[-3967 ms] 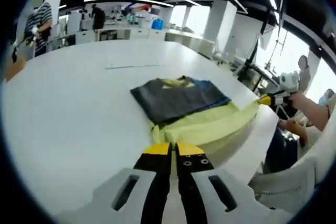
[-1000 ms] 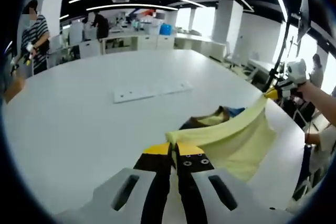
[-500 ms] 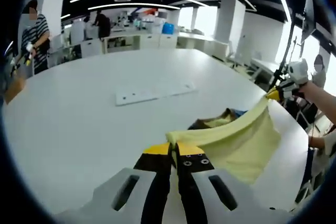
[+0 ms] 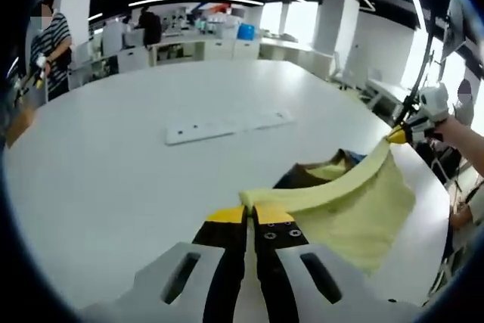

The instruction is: Fold the garment on the visible template until the final outline fits inside the template.

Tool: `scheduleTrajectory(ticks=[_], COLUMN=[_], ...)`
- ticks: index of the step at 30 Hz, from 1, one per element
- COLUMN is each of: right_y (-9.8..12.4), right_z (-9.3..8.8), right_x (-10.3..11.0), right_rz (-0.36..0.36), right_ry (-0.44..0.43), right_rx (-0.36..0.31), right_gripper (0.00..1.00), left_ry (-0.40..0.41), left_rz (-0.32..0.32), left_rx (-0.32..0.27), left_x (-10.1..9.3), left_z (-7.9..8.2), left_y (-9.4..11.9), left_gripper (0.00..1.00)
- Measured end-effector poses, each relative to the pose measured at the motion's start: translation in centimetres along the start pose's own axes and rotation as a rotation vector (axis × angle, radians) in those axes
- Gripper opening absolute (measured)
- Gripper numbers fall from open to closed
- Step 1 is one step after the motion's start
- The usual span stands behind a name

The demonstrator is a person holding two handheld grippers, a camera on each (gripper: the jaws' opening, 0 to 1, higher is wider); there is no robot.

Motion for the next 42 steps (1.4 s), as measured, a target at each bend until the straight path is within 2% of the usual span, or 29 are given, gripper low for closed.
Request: scheduleTrajectory(ticks=[14,20,26,28,29,34,40,42], right_y=[-1.8,-1.6,-0.8,-0.7,-0.5,-0.5,-1.0,-1.1], right_z=[-1.4,-1.2,-0.6,-0.4,-0.3,-0.2,-0.3,-0.4], right_x=[-0.2,-0.1,-0.1,0.0,0.2,0.6,0.9,0.8], right_rz=[-0.006,0.006,0.018,0.018,0.029,0.056,0.08,0.082], right_ry=[0.01,0.037,0.105,0.122,0.145,0.245,0.333,0.357], right_rx=[0.064,0.051,0.023,0.018,0.013,0.019,0.031,0.038], right_gripper=[0.0,0.0,0.05,0.06,0.06,0.11,0.16,0.16], left_ry=[-0.021,-0.023,-0.052,-0.078,-0.13,-0.276,-0.423,-0.431], left_rz=[0.02,0.006,0.005,-0.007,-0.027,-0.077,-0.09,-0.093], left_rx=[0.09,0.09,0.074,0.067,0.062,0.065,0.105,0.113], left_x=[0.5,0.6,1.1,1.1,1.1,0.6,0.3,0.1], left_z=[-1.8,-1.9,-1.9,-1.8,-1.8,-1.8,-2.2,-2.4], left_y=[-1.8,-1.5,-0.6,-0.4,-0.4,-0.3,-0.9,-1.2], left_gripper=[0.0,0.01,0.05,0.09,0.1,0.13,0.15,0.15])
Point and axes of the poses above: the point that each gripper's makers call its tool centre point, and the gripper's own axes: y roughly backward along the fingers, x roughly to its left, z roughly out of its top, the point moved 9 cm from there along y, roughly backward along the fingers, and after that the axes turned 4 degrees about -x, right-handed, at the moved point
